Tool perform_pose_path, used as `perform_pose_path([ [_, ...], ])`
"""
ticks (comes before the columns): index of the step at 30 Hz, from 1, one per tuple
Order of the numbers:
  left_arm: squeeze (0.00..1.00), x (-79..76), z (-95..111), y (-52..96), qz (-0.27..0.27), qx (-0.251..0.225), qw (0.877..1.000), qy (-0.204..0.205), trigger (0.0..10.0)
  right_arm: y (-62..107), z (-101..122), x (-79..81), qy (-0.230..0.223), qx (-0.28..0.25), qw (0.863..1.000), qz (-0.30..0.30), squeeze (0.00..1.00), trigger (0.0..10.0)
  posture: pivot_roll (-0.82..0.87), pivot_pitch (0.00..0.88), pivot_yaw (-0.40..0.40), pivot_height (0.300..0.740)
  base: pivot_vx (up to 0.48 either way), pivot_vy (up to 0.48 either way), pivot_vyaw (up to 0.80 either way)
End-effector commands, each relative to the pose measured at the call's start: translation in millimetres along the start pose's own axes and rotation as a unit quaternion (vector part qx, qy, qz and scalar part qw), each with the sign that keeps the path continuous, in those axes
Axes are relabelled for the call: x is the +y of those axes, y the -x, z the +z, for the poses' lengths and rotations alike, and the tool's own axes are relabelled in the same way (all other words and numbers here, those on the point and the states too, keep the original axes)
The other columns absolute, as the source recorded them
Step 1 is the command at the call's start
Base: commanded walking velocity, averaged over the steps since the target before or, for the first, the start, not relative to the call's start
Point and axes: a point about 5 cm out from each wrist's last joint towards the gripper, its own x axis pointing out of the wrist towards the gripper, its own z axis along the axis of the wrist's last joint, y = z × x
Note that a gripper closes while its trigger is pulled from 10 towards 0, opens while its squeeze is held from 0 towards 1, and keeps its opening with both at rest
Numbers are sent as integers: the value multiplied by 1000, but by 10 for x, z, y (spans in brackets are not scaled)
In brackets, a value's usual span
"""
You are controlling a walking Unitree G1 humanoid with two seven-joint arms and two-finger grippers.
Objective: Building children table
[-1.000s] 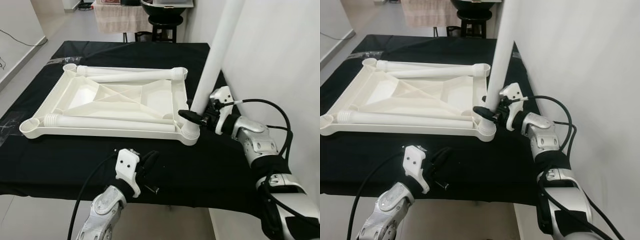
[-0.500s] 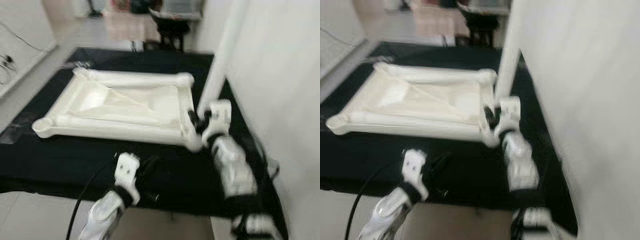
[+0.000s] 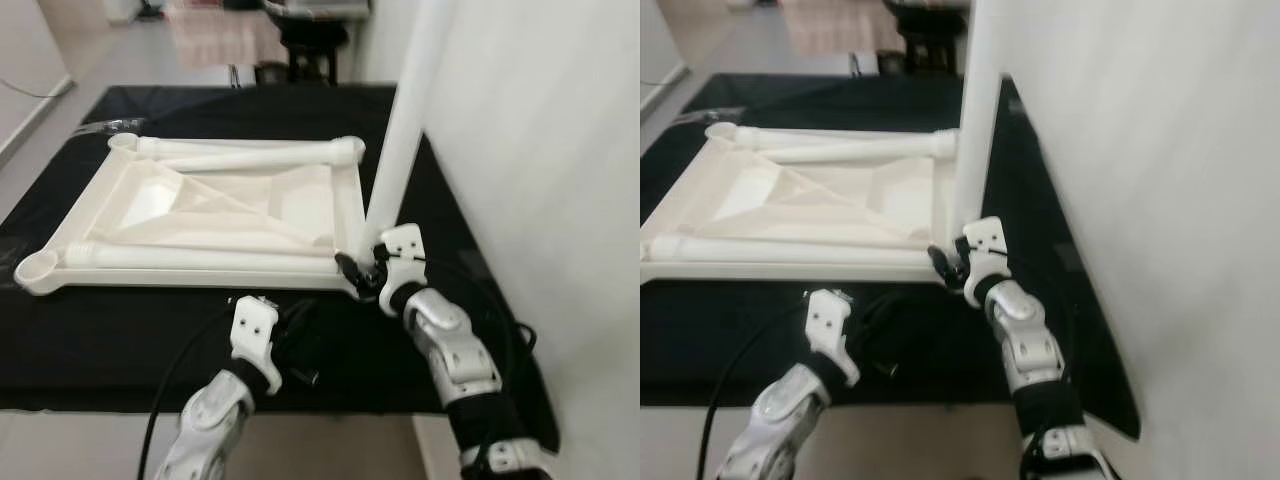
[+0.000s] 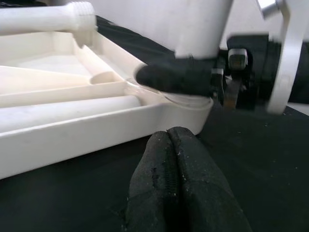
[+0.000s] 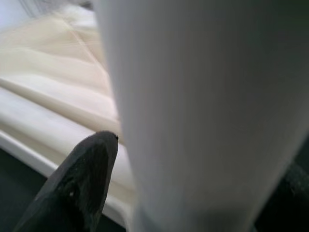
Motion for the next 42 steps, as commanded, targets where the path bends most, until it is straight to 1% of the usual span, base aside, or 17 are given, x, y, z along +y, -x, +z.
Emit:
perform_pose_path([
  [1, 0, -31, -42, -5, -2, 5, 1000, 8, 10000, -58, 176, -7, 2, -34, 998, 53, 0, 10000, 58, 72, -50, 740, 0, 0, 0],
  [9, 0, -36, -47, -9, -2, 5, 1000, 8, 10000, -71, 280, -237, 14, -37, 992, 122, 0, 10000, 63, 68, -53, 740, 0, 0, 0],
  [12, 0, -33, -44, -7, -1, 5, 1000, 7, 10000, -30, 261, -310, 8, -22, 980, 198, 0, 10000, 92, 69, -49, 740, 0, 0, 0],
  [13, 0, -31, -43, -6, -1, 5, 1000, 7, 10000, -26, 251, -334, 3, -16, 978, 207, 0, 471, 98, 69, -53, 740, 0, 0, 0],
  [15, 0, -30, -43, -6, -1, 6, 1000, 7, 10000, -24, 246, -353, 0, -13, 977, 214, 0, 471, 98, 69, -53, 740, 0, 0, 0],
  [16, 0, -29, -43, -6, -1, 6, 1000, 7, 10000, -31, 267, -381, -6, -14, 976, 216, 0, 0, 101, 69, -52, 740, 0, 0, 0],
  [26, 0, -19, -42, 5, -1, 6, 1000, 6, 10000, -85, 366, -494, -18, -31, 980, 197, 0, 0, 104, 72, -51, 740, 0, 0, 0],
  [29, 0, -17, -36, 16, -1, 6, 1000, 6, 10000, -52, 180, -489, -18, -11, 987, 161, 0, 0, 100, 80, -52, 740, 0, 0, 0],
  [30, 0, -17, -32, 22, -1, 6, 1000, 6, 10000, -57, 59, -473, 1, 20, 993, 119, 0, 0, 99, 86, -53, 740, 0, 0, 0],
  [31, 0, -17, -32, 22, -1, 6, 1000, 6, 10000, -57, 59, -473, 1, 20, 993, 119, 0, 0, 99, 86, -53, 740, 0, 0, 0],
  [32, 0, -11, -24, 38, 0, 6, 1000, 6, 10000, -25, -270, -415, 1, 74, 993, -89, 0, 0, 80, 97, -43, 740, 0, 0, 0],
  [33, 0, -8, -21, 45, 0, 6, 1000, 5, 10000, 60, -405, -393, -18, 94, 977, -192, 0, 0, 80, 97, -43, 740, 0, 0, 0],
  [34, 0, -9, -17, 48, 0, 6, 1000, 6, 10000, 116, -477, -194, -27, 93, 979, -178, 0, 0, 84, 102, -44, 740, 0, 0, 0],
  [35, 0, -9, -17, 48, 0, 6, 1000, 6, 10000, 116, -477, -194, -27, 93, 979, -178, 0, 0, 84, 102, -44, 740, 0, 0, 0],
  [36, 0, -7, -14, 49, 0, 6, 1000, 7, 10000, 143, -493, -42, -33, 86, 985, -149, 0, 0, 99, 110, -46, 740, 0, 0, 0],
  [37, 0, 4, -16, 56, 0, 7, 1000, 5, 10000, 134, -441, 19, -17, 75, 989, -130, 0, 0, 78, 101, -28, 740, 0, 0, 0],
  [42, 0, 10, -26, 49, -4, 10, 1000, 7, 10000, 66, -458, -66, 4, 87, 986, -139, 0, 0, 91, 95, -41, 740, 0, 0, 0],
])
